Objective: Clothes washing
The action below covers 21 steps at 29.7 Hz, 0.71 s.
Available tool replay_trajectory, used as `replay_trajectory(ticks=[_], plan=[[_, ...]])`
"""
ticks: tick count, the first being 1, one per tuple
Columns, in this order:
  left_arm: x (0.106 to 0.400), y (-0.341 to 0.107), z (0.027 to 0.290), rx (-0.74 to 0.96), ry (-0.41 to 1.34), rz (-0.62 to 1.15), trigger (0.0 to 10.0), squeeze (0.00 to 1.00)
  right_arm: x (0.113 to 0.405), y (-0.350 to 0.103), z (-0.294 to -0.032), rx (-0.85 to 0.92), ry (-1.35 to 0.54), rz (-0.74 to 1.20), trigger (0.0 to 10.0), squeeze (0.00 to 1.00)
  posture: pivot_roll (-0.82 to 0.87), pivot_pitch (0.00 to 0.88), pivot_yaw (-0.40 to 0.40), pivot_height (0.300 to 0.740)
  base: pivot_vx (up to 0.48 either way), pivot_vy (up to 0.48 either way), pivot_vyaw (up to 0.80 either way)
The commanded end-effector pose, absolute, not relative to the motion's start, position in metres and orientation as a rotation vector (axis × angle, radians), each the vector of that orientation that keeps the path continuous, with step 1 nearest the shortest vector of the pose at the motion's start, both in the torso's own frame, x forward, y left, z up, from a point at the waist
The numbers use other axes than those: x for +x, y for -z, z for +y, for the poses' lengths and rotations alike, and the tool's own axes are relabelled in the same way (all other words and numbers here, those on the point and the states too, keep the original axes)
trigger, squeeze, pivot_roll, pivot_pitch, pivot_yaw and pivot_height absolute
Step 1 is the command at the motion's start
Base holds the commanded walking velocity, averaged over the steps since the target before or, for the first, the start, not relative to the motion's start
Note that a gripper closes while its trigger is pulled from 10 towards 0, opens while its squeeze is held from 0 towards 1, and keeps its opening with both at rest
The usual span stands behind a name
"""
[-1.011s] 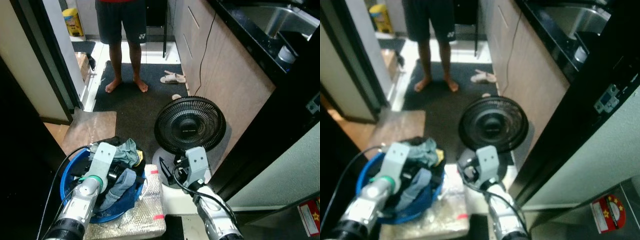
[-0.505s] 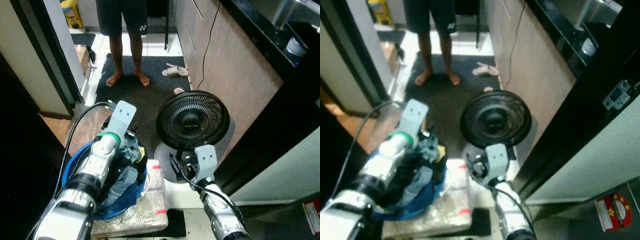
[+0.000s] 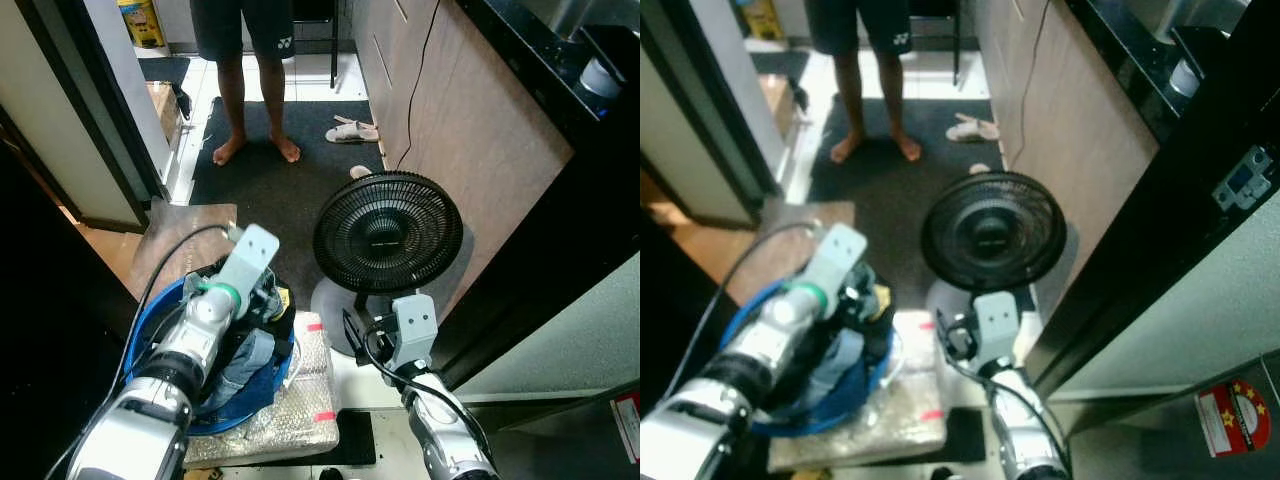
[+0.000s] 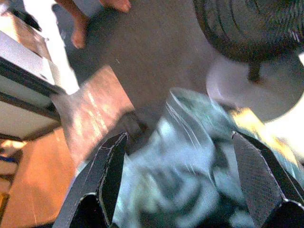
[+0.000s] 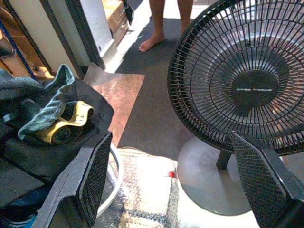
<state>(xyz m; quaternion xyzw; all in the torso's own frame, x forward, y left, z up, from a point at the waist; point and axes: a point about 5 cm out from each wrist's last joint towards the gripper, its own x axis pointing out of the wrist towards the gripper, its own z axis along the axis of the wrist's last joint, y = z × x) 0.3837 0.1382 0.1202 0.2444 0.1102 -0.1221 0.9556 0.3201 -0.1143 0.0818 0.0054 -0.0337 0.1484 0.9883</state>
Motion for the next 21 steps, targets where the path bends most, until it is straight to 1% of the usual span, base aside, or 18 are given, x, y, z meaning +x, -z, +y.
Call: replay_trajectory(ticks=[1, 8, 9, 10, 11, 13, 14, 21], plan=[[0.374, -0.099, 0.141, 0.51, 0.274, 0.298, 10.0, 0.0, 0.316, -0.075, -0.116, 0.012, -0.287, -0.043, 10.0, 0.0, 0.01, 0.243, 0.065, 0.74, 0.0, 0.0, 0.0], [0.367, -0.086, 0.143, 0.52, 0.282, 0.33, 10.0, 0.0, 0.317, -0.076, -0.117, 0.014, -0.284, -0.047, 10.0, 0.0, 0.02, 0.243, 0.066, 0.74, 0.0, 0.0, 0.0], [0.365, -0.082, 0.146, 0.524, 0.281, 0.341, 8.5, 0.0, 0.317, -0.076, -0.117, 0.015, -0.283, -0.047, 10.0, 0.0, 0.02, 0.241, 0.064, 0.74, 0.0, 0.0, 0.0], [0.365, -0.082, 0.146, 0.524, 0.281, 0.341, 8.5, 0.0, 0.317, -0.076, -0.117, 0.015, -0.283, -0.047, 10.0, 0.0, 0.02, 0.241, 0.064, 0.74, 0.0, 0.0, 0.0], [0.363, -0.079, 0.148, 0.524, 0.281, 0.346, 6.2, 0.0, 0.317, -0.076, -0.117, 0.016, -0.283, -0.047, 10.0, 0.0, 0.02, 0.241, 0.064, 0.74, 0.0, 0.0, 0.0], [0.363, -0.079, 0.148, 0.524, 0.281, 0.346, 6.2, 0.0, 0.317, -0.076, -0.117, 0.016, -0.283, -0.047, 10.0, 0.0, 0.02, 0.241, 0.064, 0.74, 0.0, 0.0, 0.0], [0.363, -0.079, 0.149, 0.519, 0.279, 0.347, 0.0, 0.0, 0.317, -0.076, -0.117, 0.016, -0.282, -0.047, 10.0, 0.0, 0.02, 0.241, 0.063, 0.74, 0.0, 0.0, 0.0], [0.363, -0.08, 0.149, 0.505, 0.277, 0.338, 0.0, 0.0, 0.317, -0.076, -0.117, 0.017, -0.282, -0.047, 10.0, 0.0, 0.02, 0.238, 0.062, 0.74, 0.0, 0.0, 0.0]])
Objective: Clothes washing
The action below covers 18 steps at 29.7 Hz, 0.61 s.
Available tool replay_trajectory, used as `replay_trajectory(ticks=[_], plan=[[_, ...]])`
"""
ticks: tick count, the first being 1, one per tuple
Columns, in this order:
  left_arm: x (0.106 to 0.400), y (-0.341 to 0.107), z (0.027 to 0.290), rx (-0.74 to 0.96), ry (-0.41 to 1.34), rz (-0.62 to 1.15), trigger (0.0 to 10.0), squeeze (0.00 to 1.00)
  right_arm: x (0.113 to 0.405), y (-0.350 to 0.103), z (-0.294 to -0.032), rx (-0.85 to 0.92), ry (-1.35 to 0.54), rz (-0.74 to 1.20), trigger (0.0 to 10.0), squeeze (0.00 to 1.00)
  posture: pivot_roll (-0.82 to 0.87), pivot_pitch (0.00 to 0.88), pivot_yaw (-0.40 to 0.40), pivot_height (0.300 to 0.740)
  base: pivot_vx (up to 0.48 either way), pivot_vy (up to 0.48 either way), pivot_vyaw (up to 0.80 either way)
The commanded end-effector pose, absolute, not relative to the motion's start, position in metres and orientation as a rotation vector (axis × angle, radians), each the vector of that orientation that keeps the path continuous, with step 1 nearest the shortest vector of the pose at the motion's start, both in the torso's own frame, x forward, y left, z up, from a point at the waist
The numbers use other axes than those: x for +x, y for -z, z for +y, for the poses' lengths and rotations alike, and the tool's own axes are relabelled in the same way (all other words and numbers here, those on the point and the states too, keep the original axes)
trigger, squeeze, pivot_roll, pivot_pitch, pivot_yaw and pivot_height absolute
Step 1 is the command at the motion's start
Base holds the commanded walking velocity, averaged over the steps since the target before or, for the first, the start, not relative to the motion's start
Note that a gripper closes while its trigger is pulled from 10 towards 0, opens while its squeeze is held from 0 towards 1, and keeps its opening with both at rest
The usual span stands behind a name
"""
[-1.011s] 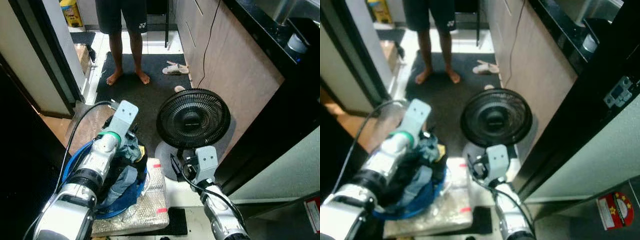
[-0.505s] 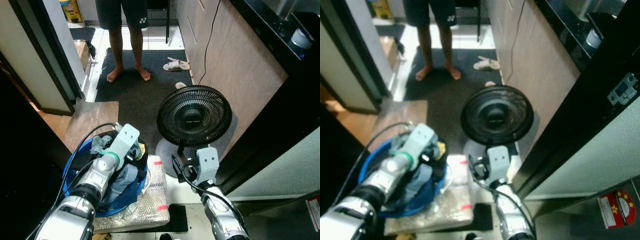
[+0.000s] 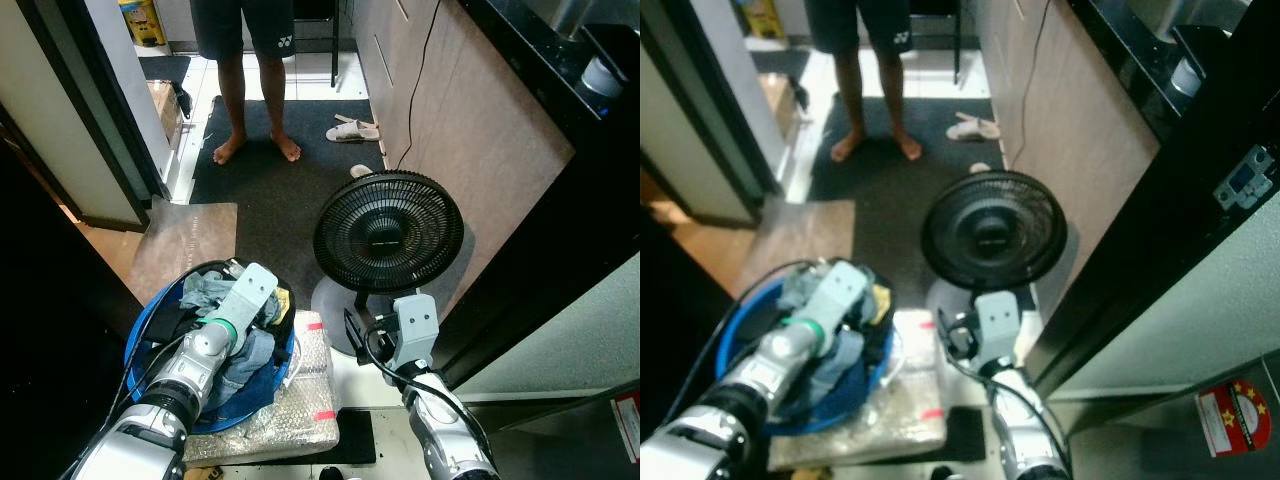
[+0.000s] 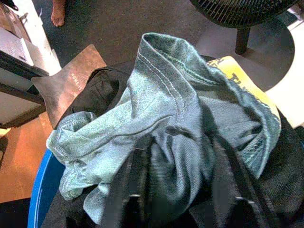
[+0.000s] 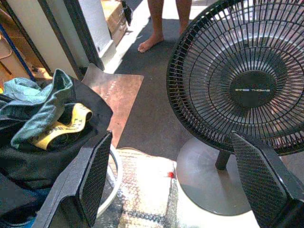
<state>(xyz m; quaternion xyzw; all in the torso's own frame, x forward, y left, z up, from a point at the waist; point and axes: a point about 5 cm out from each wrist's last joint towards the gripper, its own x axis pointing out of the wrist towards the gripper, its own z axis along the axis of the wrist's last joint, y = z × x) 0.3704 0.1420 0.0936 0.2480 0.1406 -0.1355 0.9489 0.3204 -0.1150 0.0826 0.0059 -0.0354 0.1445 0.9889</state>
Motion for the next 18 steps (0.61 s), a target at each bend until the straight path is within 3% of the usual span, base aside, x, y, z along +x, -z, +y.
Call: replay_trajectory(ticks=[1, 12, 17, 18], plan=[[0.363, -0.08, 0.149, 0.505, 0.277, 0.338, 0.0, 0.0, 0.317, -0.076, -0.117, 0.017, -0.282, -0.047, 10.0, 0.0, 0.02, 0.238, 0.062, 0.74, 0.0, 0.0, 0.0], [0.364, -0.086, 0.142, 0.459, 0.297, 0.294, 0.0, 0.0, 0.317, -0.077, -0.117, 0.017, -0.279, -0.049, 10.0, 0.0, 0.02, 0.235, 0.068, 0.74, 0.0, 0.0, 0.0], [0.366, -0.116, 0.123, 0.347, 0.372, 0.124, 0.0, 0.0, 0.32, -0.087, -0.119, 0.028, -0.26, -0.094, 10.0, 0.0, 0.02, 0.221, 0.081, 0.74, 0.0, 0.0, 0.0], [0.364, -0.134, 0.114, 0.288, 0.408, 0.035, 10.0, 0.0, 0.321, -0.095, -0.12, 0.037, -0.252, -0.126, 10.0, 0.0, 0.02, 0.216, 0.084, 0.74, 0.0, 0.0, 0.0]])
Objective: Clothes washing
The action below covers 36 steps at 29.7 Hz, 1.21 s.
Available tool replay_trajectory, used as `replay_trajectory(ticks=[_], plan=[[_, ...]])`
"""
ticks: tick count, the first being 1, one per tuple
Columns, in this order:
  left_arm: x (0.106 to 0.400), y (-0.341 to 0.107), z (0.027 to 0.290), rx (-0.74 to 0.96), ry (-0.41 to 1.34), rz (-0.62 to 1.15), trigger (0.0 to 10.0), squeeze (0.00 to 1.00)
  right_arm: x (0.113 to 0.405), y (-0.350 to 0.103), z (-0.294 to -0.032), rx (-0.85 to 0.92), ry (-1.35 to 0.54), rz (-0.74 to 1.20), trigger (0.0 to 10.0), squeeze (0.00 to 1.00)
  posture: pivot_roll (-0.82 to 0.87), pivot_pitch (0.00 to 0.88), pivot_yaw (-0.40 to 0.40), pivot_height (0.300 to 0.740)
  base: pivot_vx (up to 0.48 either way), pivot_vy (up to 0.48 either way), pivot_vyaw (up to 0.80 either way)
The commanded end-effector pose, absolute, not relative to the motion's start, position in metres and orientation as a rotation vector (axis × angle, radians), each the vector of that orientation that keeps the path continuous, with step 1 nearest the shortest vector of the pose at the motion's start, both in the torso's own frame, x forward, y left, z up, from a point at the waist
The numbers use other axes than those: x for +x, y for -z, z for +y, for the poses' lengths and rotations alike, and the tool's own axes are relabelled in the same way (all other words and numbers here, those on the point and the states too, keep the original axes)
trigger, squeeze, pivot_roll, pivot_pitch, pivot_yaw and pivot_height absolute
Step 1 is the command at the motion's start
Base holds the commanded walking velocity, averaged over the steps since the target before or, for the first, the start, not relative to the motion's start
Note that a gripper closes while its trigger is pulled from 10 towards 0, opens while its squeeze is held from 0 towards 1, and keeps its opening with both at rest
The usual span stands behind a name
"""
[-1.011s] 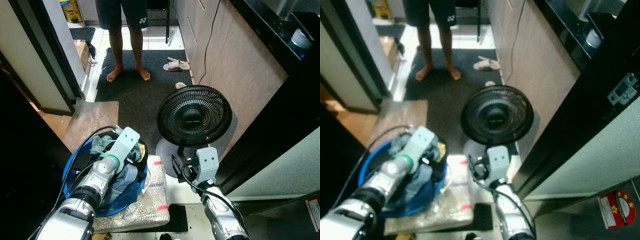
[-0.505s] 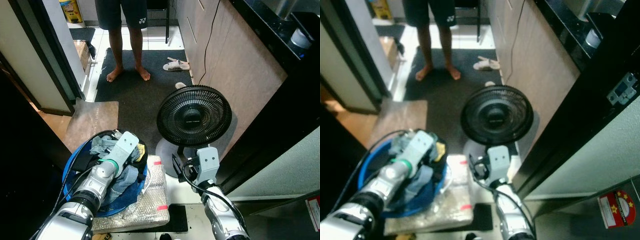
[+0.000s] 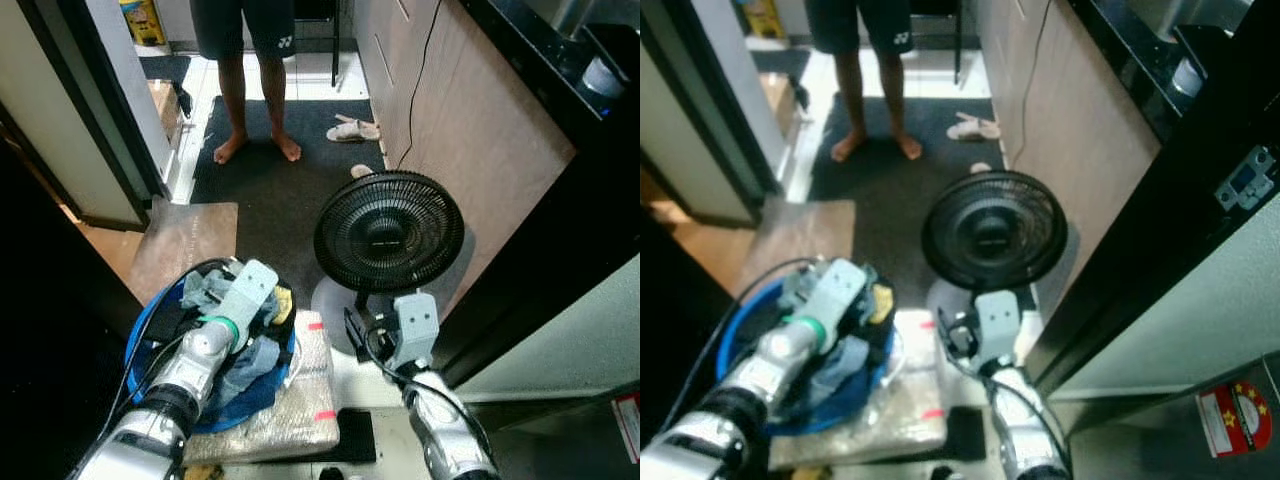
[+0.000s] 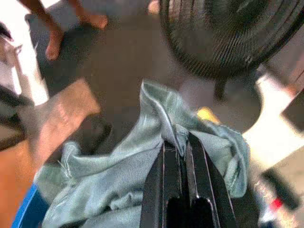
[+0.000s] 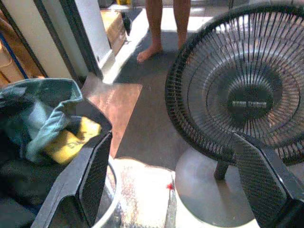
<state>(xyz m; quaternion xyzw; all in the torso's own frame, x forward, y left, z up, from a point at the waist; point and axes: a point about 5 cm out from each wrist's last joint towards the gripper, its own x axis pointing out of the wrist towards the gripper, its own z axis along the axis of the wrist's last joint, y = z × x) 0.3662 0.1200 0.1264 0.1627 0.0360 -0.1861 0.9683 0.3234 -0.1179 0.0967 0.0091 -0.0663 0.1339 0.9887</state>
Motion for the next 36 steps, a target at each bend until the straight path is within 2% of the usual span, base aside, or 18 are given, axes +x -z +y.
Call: replay_trajectory(ticks=[1, 2, 4, 8, 13, 20, 25, 26, 27, 33, 36], plan=[[0.364, -0.134, 0.114, 0.288, 0.408, 0.035, 10.0, 0.0, 0.321, -0.095, -0.12, 0.037, -0.252, -0.126, 10.0, 0.0, 0.02, 0.216, 0.084, 0.74, 0.0, 0.0, 0.0], [0.359, -0.156, 0.105, 0.222, 0.444, -0.052, 10.0, 0.0, 0.323, -0.105, -0.12, 0.049, -0.246, -0.167, 10.0, 0.0, 0.03, 0.207, 0.09, 0.74, 0.0, 0.0, 0.0], [0.359, -0.156, 0.105, 0.222, 0.444, -0.052, 10.0, 0.0, 0.323, -0.105, -0.12, 0.049, -0.246, -0.167, 10.0, 0.0, 0.03, 0.207, 0.09, 0.74, 0.0, 0.0, 0.0], [0.335, -0.217, 0.085, 0.064, 0.543, -0.259, 10.0, 0.0, 0.328, -0.149, -0.119, 0.092, -0.234, -0.327, 10.0, 0.0, 0.04, 0.183, 0.101, 0.74, 0.0, 0.0, 0.0], [0.318, -0.245, 0.084, 0.033, 0.578, -0.323, 10.0, 0.0, 0.327, -0.186, -0.122, 0.114, -0.219, -0.45, 10.0, 0.0, 0.03, 0.155, 0.105, 0.74, 0.0, 0.0, 0.0], [0.304, -0.251, 0.097, 0.074, 0.551, -0.296, 10.0, 0.0, 0.322, -0.195, -0.129, 0.054, -0.218, -0.474, 10.0, 0.0, 0.03, 0.127, 0.105, 0.74, 0.0, 0.0, 0.0], [0.303, -0.247, 0.103, 0.094, 0.511, -0.267, 10.0, 0.0, 0.317, -0.186, -0.131, 0.103, -0.236, -0.421, 10.0, 0.0, 0.03, 0.104, 0.094, 0.74, 0.0, 0.0, 0.0], [0.303, -0.246, 0.104, 0.095, 0.505, -0.262, 10.0, 0.0, 0.316, -0.183, -0.13, 0.147, -0.262, -0.395, 10.0, 0.83, 0.03, 0.1, 0.091, 0.74, 0.0, 0.0, 0.0], [0.303, -0.245, 0.104, 0.095, 0.5, -0.257, 10.0, 0.0, 0.315, -0.179, -0.128, 0.178, -0.287, -0.371, 10.0, 1.0, 0.03, 0.1, 0.091, 0.74, 0.0, 0.0, 0.0], [0.302, -0.242, 0.104, 0.098, 0.483, -0.231, 10.0, 0.0, 0.313, -0.166, -0.118, 0.253, -0.413, -0.264, 10.0, 1.0, 0.03, 0.097, 0.085, 0.74, 0.0, 0.0, 0.0], [0.301, -0.241, 0.099, 0.101, 0.492, -0.22, 10.0, 0.0, 0.293, -0.163, -0.111, 0.335, -0.672, -0.205, 10.0, 1.0, 0.03, 0.093, 0.075, 0.74, 0.0, 0.0, 0.0]])
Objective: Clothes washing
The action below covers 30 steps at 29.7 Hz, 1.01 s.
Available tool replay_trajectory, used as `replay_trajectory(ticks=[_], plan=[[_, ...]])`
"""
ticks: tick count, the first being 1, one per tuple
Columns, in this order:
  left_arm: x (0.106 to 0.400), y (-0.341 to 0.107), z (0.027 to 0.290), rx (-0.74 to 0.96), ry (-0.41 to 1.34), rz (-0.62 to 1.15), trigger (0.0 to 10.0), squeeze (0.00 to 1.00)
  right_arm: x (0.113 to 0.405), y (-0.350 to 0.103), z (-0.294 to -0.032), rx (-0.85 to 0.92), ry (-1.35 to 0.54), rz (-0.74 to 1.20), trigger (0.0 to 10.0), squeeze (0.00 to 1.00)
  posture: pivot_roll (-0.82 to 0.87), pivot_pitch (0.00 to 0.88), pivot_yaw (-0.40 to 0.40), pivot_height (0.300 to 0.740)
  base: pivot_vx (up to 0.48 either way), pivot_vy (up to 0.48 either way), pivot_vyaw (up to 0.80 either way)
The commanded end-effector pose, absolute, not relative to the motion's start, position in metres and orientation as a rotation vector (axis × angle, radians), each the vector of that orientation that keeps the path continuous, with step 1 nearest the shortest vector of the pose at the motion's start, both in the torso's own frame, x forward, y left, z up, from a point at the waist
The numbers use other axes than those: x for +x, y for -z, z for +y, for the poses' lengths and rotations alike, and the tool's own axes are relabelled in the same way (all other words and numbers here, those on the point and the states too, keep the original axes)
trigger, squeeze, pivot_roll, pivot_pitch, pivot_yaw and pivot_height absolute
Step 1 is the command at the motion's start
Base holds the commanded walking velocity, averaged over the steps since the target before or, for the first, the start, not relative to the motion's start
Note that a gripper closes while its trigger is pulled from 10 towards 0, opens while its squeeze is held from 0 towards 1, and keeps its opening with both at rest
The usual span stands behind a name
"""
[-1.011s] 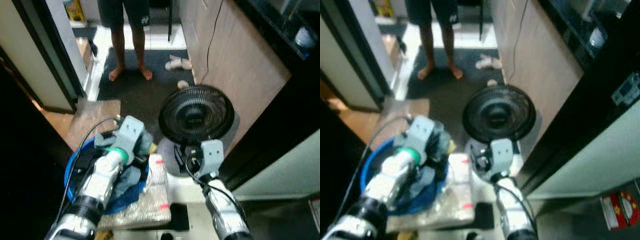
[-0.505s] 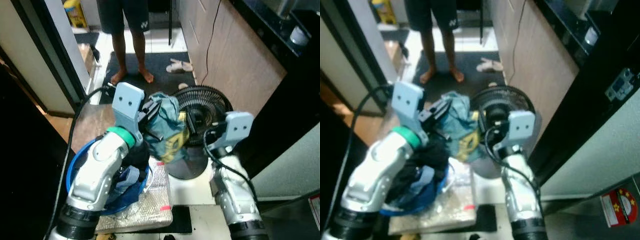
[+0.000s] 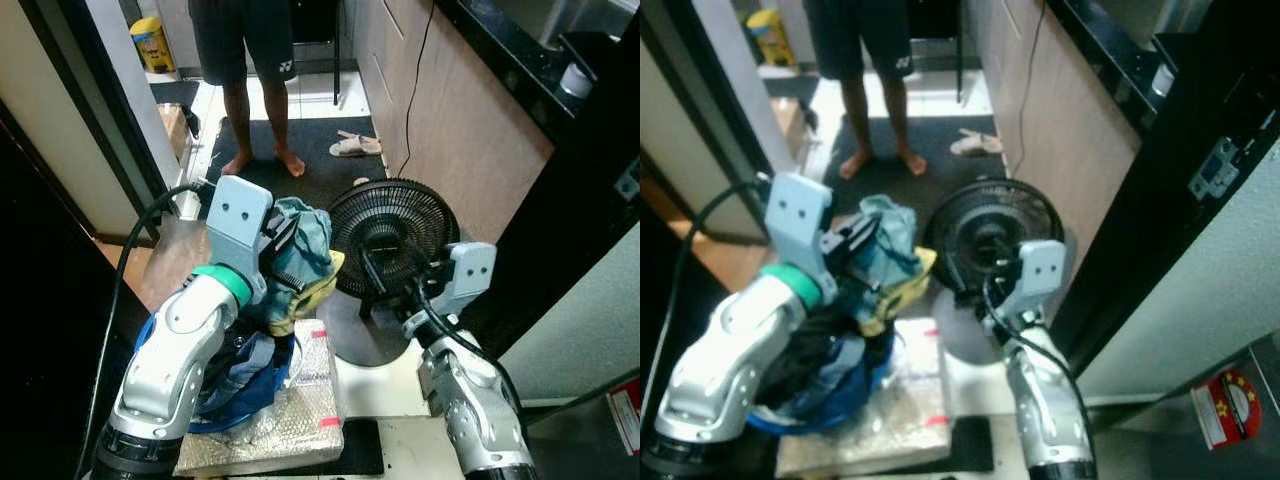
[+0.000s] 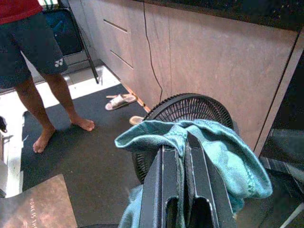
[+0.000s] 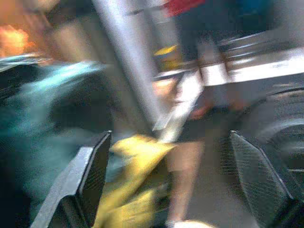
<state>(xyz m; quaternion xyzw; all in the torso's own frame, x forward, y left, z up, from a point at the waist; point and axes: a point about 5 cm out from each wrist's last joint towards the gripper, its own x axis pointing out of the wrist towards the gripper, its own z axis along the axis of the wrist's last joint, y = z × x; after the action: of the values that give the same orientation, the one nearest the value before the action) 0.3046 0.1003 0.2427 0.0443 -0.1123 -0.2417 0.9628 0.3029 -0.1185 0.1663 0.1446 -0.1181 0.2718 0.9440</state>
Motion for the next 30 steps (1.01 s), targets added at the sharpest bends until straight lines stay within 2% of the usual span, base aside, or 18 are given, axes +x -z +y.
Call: replay_trajectory(ticks=[1, 6, 13, 14, 16, 17, 23, 26, 30], plan=[[0.301, -0.241, 0.098, 0.101, 0.494, -0.218, 10.0, 0.0, 0.286, -0.16, -0.112, 0.34, -0.73, -0.181, 10.0, 1.0, 0.03, 0.093, 0.075, 0.74, 0.0, 0.0, 0.0], [0.301, -0.24, 0.099, 0.101, 0.494, -0.21, 10.0, 0.0, 0.269, -0.149, -0.118, 0.338, -0.813, -0.104, 10.0, 1.0, 0.02, 0.096, 0.082, 0.74, 0.0, 0.0, 0.0], [0.303, -0.24, 0.099, 0.103, 0.494, -0.204, 10.0, 0.0, 0.278, -0.147, -0.113, 0.315, -0.763, -0.108, 10.0, 1.0, 0.02, 0.096, 0.091, 0.74, 0.0, 0.0, 0.0], [0.304, -0.241, 0.098, 0.101, 0.494, -0.204, 10.0, 0.0, 0.291, -0.149, -0.109, 0.283, -0.69, -0.133, 10.0, 0.65, 0.02, 0.096, 0.091, 0.74, 0.0, 0.0, 0.0], [0.304, -0.241, 0.098, 0.101, 0.494, -0.204, 10.0, 0.0, 0.291, -0.149, -0.109, 0.283, -0.69, -0.133, 10.0, 0.65, 0.02, 0.096, 0.091, 0.74, 0.0, 0.0, 0.0], [0.305, -0.242, 0.097, 0.099, 0.494, -0.204, 10.0, 0.0, 0.305, -0.153, -0.107, 0.269, -0.613, -0.155, 10.0, 0.0, 0.03, 0.096, 0.091, 0.74, 0.0, 0.0, 0.0], [0.307, -0.244, 0.094, 0.092, 0.487, -0.207, 10.0, 0.0, 0.347, -0.173, -0.095, 0.244, -0.5, -0.177, 10.0, 0.0, 0.04, 0.096, 0.084, 0.74, 0.0, 0.0, 0.0], [0.308, -0.245, 0.095, 0.09, 0.48, -0.208, 10.0, 0.0, 0.357, -0.181, -0.09, 0.247, -0.493, -0.186, 10.0, 0.0, 0.05, 0.096, 0.082, 0.74, 0.0, 0.0, 0.0], [0.308, -0.245, 0.095, 0.088, 0.471, -0.208, 10.0, 0.0, 0.37, -0.194, -0.072, 0.265, -0.554, -0.201, 10.0, 0.0, 0.06, 0.098, 0.076, 0.74, 0.0, 0.0, 0.0]])
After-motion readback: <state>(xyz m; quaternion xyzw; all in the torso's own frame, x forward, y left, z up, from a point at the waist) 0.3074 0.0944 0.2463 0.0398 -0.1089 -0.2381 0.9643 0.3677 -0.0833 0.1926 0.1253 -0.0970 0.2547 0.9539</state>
